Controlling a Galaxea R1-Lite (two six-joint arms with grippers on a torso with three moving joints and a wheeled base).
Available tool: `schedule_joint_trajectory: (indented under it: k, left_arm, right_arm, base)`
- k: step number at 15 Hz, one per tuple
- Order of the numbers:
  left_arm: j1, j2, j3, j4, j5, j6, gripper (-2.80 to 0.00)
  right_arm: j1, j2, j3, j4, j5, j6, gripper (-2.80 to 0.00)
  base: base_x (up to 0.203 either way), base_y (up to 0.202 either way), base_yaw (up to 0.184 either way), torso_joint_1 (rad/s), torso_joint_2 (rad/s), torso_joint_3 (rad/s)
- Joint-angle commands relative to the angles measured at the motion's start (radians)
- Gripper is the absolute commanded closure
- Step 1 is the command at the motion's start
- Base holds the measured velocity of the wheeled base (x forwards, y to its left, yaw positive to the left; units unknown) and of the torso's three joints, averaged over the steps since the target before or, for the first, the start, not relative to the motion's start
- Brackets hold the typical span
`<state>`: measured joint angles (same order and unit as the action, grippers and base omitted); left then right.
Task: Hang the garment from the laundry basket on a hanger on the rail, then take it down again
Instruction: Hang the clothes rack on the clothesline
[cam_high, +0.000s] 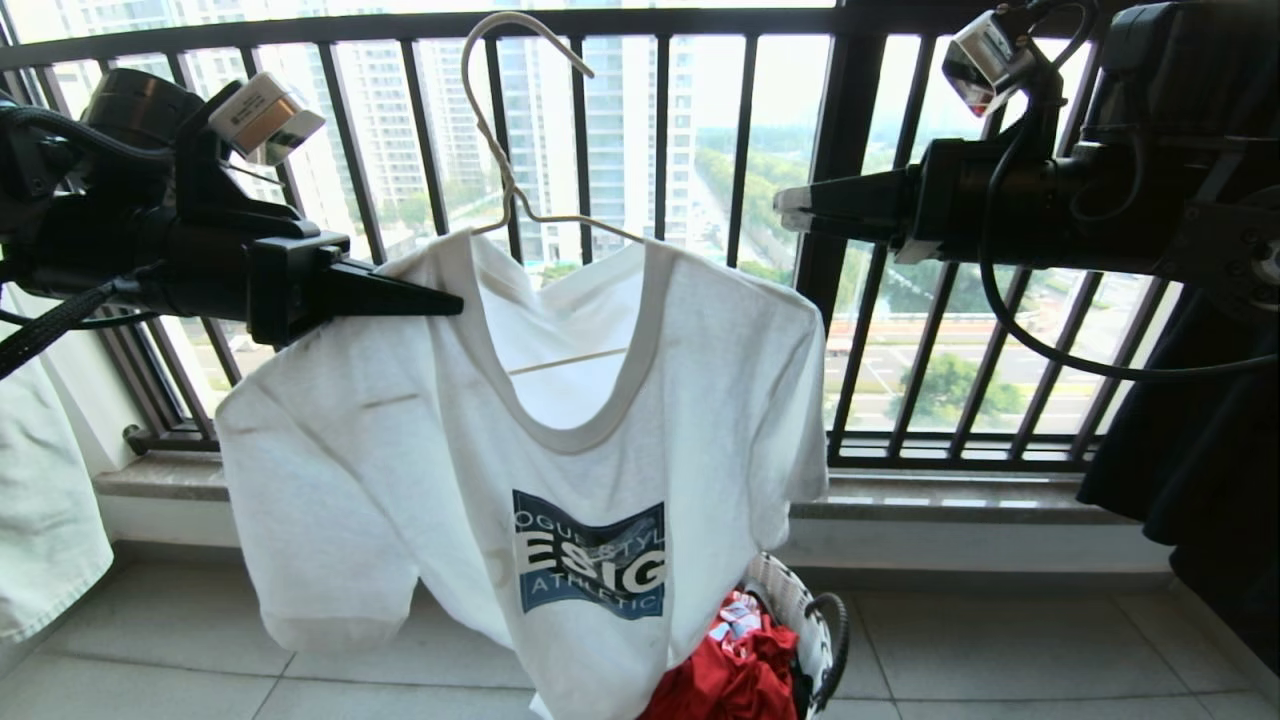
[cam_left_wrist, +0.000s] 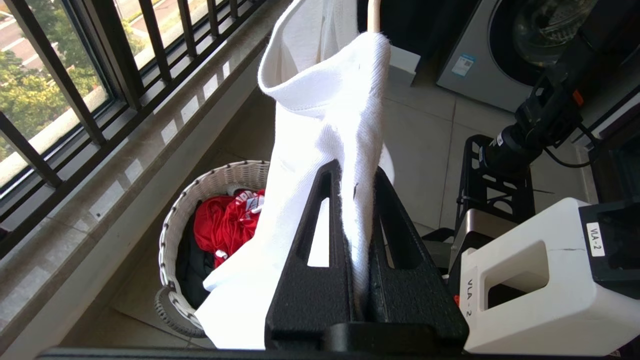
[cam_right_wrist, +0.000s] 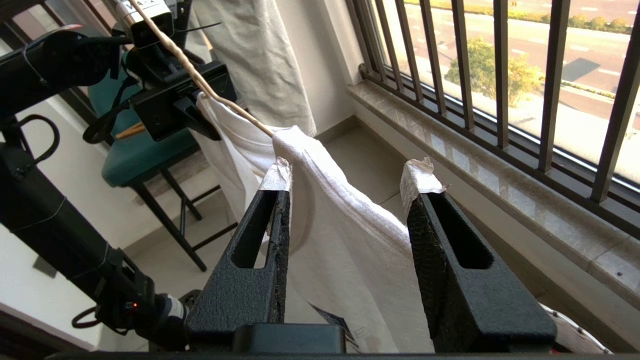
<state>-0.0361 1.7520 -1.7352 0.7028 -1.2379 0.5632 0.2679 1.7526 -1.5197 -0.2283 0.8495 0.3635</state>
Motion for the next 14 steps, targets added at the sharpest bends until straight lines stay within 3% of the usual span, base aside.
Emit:
schedule_joint_trajectory:
  k: [1, 4, 10, 12, 14]
  left_arm:
    - [0.037, -0.048, 0.033, 0.004, -0.006, 0.001, 0.0]
    - [0.067, -0.101, 0.034, 0.003, -0.006, -0.068, 0.0]
    - [0.138, -0.216, 0.103, 0.002, -0.006, -0.095, 0.0]
    - [0.171, -0.247, 0.139, 0.001, -0.006, -0.095, 0.0]
    - [0.208, -0.25, 0.143, 0.001, -0.006, -0.095, 0.0]
  right_arm:
    - [0.004, 0.01, -0.038, 0.004, -0.047, 0.024, 0.0]
    - [0.024, 0.038, -0.087, 0.036, -0.153, 0.023, 0.0]
    - [0.033, 0.061, -0.165, 0.159, -0.286, 0.014, 0.0]
    - [0.05, 0.083, -0.2, 0.182, -0.406, 0.008, 0.0]
    - [0.062, 0.115, -0.222, 0.188, -0.474, -0.033, 0.0]
  base:
    - [0.0, 0.0, 0.0, 0.0, 0.0, 0.0]
    - [0.0, 0.0, 0.0, 0.0, 0.0, 0.0]
    - [0.0, 0.0, 0.0, 0.0, 0.0, 0.0]
    - [0.0, 0.0, 0.0, 0.0, 0.0, 0.0]
    - [0.0, 0.0, 0.0, 0.0, 0.0, 0.0]
